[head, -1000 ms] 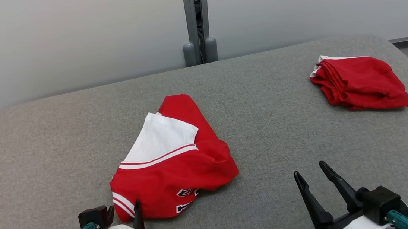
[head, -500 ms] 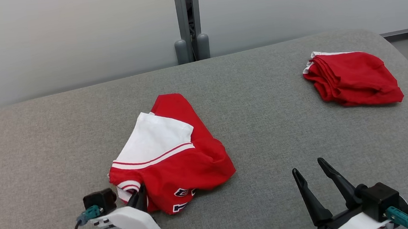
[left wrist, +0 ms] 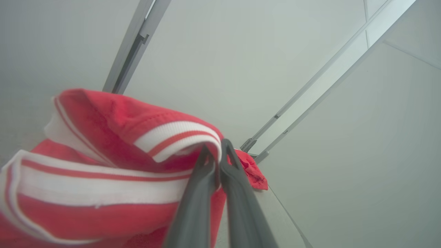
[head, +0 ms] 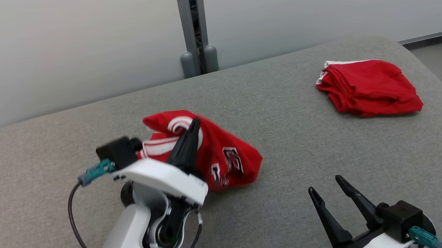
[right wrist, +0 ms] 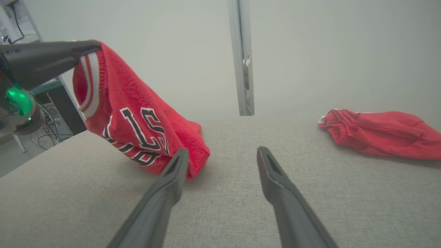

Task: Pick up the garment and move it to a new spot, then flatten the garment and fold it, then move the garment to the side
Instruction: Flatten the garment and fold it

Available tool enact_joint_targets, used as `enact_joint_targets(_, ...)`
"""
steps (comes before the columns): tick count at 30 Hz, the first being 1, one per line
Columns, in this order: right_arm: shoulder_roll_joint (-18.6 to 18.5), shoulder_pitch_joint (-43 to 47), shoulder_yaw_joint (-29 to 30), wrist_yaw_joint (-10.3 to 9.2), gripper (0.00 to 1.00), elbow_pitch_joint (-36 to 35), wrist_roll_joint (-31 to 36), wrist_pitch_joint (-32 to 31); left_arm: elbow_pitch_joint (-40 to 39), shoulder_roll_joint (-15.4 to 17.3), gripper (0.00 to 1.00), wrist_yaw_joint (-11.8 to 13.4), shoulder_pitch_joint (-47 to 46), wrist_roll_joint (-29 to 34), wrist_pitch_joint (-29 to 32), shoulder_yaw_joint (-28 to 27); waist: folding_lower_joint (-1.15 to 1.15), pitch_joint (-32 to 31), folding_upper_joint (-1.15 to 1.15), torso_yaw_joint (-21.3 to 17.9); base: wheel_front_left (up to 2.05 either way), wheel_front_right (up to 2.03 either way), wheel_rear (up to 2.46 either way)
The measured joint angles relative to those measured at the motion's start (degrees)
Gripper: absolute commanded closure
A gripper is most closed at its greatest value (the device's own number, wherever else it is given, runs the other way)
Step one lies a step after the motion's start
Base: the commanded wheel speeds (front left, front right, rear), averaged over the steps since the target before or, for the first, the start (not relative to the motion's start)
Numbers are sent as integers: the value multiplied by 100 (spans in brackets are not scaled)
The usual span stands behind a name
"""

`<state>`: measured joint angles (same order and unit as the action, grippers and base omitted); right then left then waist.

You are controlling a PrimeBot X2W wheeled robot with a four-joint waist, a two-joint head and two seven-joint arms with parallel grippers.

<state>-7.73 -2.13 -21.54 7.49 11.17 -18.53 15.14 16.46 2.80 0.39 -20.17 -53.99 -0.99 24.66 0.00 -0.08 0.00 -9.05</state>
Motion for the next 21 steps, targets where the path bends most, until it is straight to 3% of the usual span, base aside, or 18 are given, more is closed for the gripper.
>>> enact_joint_targets(9,23,-83,-56,0,0,24,-4,0,-751,3,100,437,-1339,-1425,230,433,0,-72,0,-301,0,0,0)
enact_joint_targets(14,70,-84,-67,0,0,53,-10,0,-990,0,100,749,-2216,-1835,137,627,0,-79,0,-480,0,0,0)
enact_joint_targets(18,122,-85,-76,0,0,67,-10,0,-956,-1,100,1005,-2828,-2184,-118,716,0,-86,0,-593,0,0,0)
enact_joint_targets(21,154,-93,-87,0,0,65,-10,0,-512,-10,100,1167,-3062,-2468,-363,702,0,-82,0,-660,0,0,0)
